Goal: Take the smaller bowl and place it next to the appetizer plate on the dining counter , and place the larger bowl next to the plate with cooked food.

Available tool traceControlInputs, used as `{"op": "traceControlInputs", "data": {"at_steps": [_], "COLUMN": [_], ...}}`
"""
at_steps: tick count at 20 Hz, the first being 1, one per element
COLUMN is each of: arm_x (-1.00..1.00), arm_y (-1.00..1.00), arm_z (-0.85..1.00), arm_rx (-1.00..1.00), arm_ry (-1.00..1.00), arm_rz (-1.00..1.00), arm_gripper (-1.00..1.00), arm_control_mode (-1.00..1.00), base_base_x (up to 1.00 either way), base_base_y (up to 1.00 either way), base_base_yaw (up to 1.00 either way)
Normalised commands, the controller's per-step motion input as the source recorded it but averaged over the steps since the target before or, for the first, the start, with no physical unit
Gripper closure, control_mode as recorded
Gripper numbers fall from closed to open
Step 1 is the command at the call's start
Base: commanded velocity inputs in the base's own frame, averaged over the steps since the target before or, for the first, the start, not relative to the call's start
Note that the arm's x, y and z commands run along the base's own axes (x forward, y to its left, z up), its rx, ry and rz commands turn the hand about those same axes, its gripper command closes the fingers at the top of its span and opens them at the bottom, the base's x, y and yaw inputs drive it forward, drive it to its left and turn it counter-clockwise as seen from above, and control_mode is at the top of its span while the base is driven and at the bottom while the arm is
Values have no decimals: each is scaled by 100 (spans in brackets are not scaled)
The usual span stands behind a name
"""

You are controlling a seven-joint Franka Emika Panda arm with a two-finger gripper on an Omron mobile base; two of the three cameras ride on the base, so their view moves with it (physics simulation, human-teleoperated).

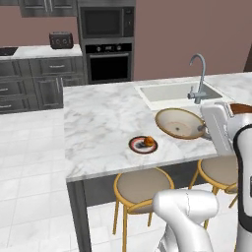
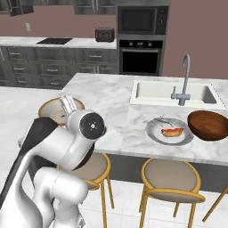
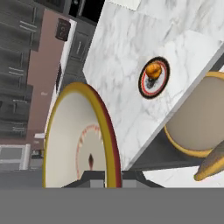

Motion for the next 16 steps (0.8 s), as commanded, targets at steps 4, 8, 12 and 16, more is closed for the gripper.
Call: {"op": "traceControlInputs", "data": {"at_steps": [4, 8, 12, 16], "arm_x": [72, 72, 40, 27], "arm_y": [-29, -84, -76, -31], "arm_z": [-42, -67, -84, -71], "arm_rx": [0, 1, 4, 1], "arm_ry": [13, 15, 12, 5], "arm_rz": [-13, -13, -6, -1], "arm_gripper": [100, 100, 100, 100], "arm_control_mode": [-100, -100, -100, -100], "base_base_x": [0, 0, 0, 0], "base_base_y": [0, 0, 0, 0], "base_base_yaw": [0, 0, 0, 0]}}
